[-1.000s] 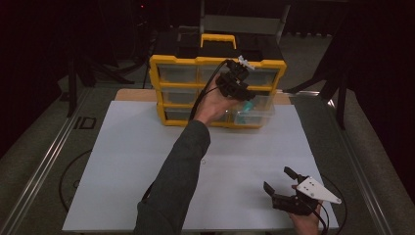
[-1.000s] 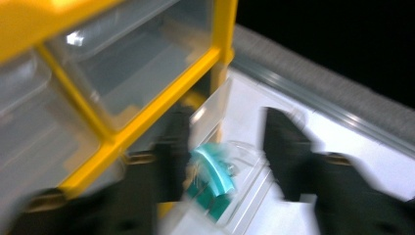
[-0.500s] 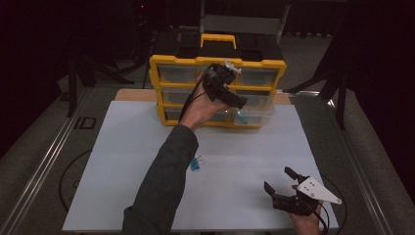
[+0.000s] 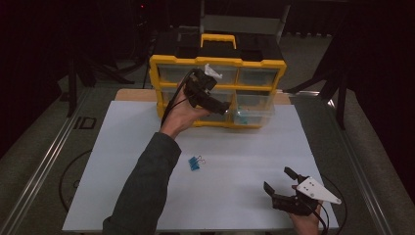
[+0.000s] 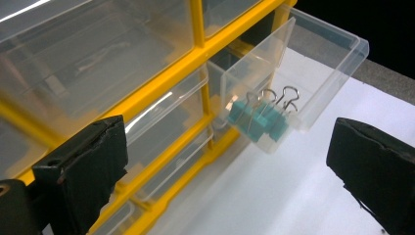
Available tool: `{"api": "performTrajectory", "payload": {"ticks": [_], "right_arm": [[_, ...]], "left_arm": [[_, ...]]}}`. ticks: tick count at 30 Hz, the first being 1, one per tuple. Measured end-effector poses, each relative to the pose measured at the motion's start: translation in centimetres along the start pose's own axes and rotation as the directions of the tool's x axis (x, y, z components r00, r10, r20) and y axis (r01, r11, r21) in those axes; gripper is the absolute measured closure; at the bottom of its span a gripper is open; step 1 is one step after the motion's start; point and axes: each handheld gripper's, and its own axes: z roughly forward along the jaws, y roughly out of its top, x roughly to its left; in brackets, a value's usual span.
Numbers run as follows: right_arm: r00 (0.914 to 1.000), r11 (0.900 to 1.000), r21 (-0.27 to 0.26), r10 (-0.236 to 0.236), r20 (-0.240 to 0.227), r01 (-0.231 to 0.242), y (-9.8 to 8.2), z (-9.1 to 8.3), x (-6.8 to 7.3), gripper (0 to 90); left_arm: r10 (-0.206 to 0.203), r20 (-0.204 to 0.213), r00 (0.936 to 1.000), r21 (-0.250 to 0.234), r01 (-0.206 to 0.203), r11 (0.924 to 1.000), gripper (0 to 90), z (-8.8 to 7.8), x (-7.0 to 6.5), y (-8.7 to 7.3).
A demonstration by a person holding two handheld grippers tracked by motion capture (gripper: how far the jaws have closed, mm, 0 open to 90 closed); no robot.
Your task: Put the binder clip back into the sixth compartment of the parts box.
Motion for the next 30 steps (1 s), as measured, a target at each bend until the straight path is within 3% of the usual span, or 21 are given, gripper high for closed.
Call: {"api": "performTrajectory", "payload": {"ticks": [2, 3, 16, 21, 30], "right_arm": [[1.0, 1.0, 0.001, -0.003, -0.001, 0.003, 0.0, 0.0, 0.0, 9.2], [1.0, 1.0, 0.0, -0.002, -0.001, 0.002, 0.0, 0.0, 0.0, 9.2], [1.0, 1.0, 0.002, 0.0, -0.002, 0.0, 0.0, 0.0, 0.1, 9.2], [1.0, 1.0, 0.001, -0.002, -0.001, 0.002, 0.0, 0.0, 0.1, 9.2], [1.0, 1.0, 0.001, -0.003, -0.001, 0.003, 0.0, 0.1, 0.1, 9.2]], "left_arm": [[0.0, -0.001, 1.0, -0.006, 0.0, 1.0, 1.9, -0.4, 0.1, -0.4], [0.004, 0.019, 0.9998, -0.02, -0.004, 0.9998, 1.8, -1.0, 0.0, -1.0], [0.05, 0.022, 0.9985, -0.059, -0.049, 0.997, 1.8, -3.1, -0.9, -4.4], [0.061, 0.024, 0.9979, -0.056, -0.059, 0.9967, 2.0, -3.5, -1.1, -5.5], [0.072, 0.048, 0.9962, -0.019, -0.071, 0.9973, 2.5, -2.9, -1.5, -9.2]]}}
